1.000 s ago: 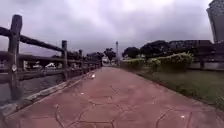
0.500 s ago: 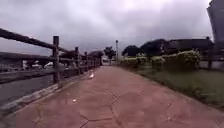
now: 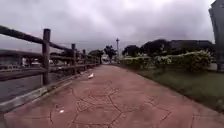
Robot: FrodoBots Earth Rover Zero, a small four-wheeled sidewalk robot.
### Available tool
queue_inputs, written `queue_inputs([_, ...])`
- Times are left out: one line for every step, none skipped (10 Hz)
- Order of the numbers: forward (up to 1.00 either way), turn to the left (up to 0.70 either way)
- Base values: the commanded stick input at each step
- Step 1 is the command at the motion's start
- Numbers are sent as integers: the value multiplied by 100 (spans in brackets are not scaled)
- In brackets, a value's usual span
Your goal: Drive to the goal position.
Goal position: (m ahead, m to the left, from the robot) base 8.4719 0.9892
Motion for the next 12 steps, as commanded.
queue_inputs([98,0])
queue_inputs([98,0])
queue_inputs([98,0])
queue_inputs([98,0])
queue_inputs([98,0])
queue_inputs([98,0])
queue_inputs([98,0])
queue_inputs([98,0])
queue_inputs([98,0])
queue_inputs([98,0])
queue_inputs([98,0])
queue_inputs([98,0])
